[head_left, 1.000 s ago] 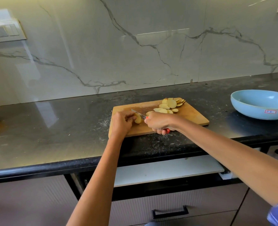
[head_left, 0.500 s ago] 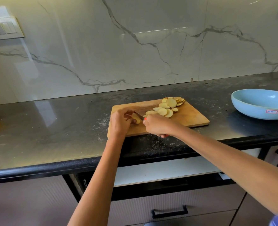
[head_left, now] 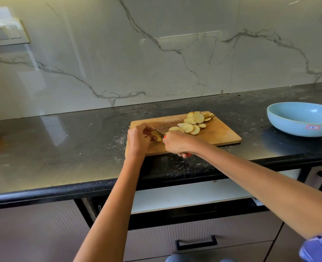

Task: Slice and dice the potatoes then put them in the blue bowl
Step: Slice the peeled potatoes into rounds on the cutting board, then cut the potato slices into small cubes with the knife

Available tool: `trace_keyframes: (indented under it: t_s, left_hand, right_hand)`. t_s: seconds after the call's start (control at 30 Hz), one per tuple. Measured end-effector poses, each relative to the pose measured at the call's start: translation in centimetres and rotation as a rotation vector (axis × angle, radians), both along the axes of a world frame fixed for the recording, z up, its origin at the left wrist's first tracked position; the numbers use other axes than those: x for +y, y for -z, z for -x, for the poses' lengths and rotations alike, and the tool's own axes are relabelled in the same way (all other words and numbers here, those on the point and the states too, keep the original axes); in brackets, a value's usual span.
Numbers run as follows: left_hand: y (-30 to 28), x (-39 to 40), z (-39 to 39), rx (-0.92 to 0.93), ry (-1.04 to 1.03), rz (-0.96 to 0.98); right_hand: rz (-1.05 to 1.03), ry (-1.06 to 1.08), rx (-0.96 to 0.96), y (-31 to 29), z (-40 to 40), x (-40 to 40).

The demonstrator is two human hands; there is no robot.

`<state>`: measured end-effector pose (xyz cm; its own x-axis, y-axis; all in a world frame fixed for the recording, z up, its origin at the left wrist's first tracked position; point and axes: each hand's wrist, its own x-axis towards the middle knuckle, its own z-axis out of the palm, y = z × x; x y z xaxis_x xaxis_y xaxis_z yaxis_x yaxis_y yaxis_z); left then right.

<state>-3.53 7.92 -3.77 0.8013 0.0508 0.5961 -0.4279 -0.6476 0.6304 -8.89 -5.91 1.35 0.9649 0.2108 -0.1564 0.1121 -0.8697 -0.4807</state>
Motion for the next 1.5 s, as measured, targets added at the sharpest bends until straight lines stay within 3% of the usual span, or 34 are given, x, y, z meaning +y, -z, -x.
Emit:
trace_keyframes:
  t_s: [0.37, 0.7, 0.83, 1.0, 1.17, 1.33, 1.5]
  left_hand:
    - [-0.1, -0.1, 0.1, -0.068, 0.015, -0.047]
    - [-0.4, -0.3, 0.3, 0.028, -0.020, -0.145]
    - [-0.6, -0.1, 0.3, 0.079, -0.120, 0.002]
    - [-0.6, -0.4, 0.4, 0.123, -0.099, 0.015]
    - [-0.4, -1.2, 0.2, 0.147, -0.093, -0.134]
    - [-0.6, -3.9, -0.7, 0.243, 0.046, -0.246]
    - [-0.8, -5.6, -1.6, 0.181, 0.094, -0.283]
  right_hand:
    - [0.081, 0.005, 0.096, 0.3, 0.2, -0.7]
    - [0.121, -0.019, 0.100, 0.5, 0.0, -1.4]
    - [0.173, -0.008, -0.007, 0.8, 0.9, -2.2]
    - [0.182, 0.041, -0.159, 1.3, 0.6, -4.4]
    - [0.045, 0.110, -0.316, 1.2, -0.6, -8.0]
    - [-0.079, 0.193, -0.393, 2.2, -2.7, -10.4]
    - [-0.016, 0.258, -0.473, 3.2, -4.2, -10.6]
